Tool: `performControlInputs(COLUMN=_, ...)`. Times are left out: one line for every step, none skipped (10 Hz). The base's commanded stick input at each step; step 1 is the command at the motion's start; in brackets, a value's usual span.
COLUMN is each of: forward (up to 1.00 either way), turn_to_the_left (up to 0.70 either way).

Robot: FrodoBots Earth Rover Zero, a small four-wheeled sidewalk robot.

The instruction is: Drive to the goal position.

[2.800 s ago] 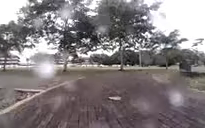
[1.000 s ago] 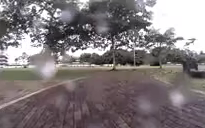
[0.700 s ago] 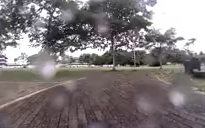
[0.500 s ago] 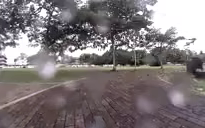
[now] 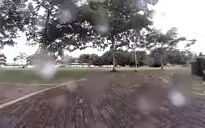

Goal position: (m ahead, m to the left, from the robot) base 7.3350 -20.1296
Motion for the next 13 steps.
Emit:
performControlInputs(forward=0.70, turn_to_the_left=0.00)
performControlInputs(forward=0.70, turn_to_the_left=0.00)
performControlInputs(forward=0.70, turn_to_the_left=0.00)
performControlInputs(forward=0.70, turn_to_the_left=0.00)
performControlInputs(forward=0.70, turn_to_the_left=0.00)
performControlInputs(forward=0.70, turn_to_the_left=0.00)
performControlInputs(forward=0.70, turn_to_the_left=0.00)
performControlInputs(forward=0.70, turn_to_the_left=0.00)
performControlInputs(forward=0.70, turn_to_the_left=0.00)
performControlInputs(forward=0.70, turn_to_the_left=0.00)
performControlInputs(forward=0.70, turn_to_the_left=0.00)
performControlInputs(forward=0.70, turn_to_the_left=0.00)
performControlInputs(forward=0.70, turn_to_the_left=0.00)
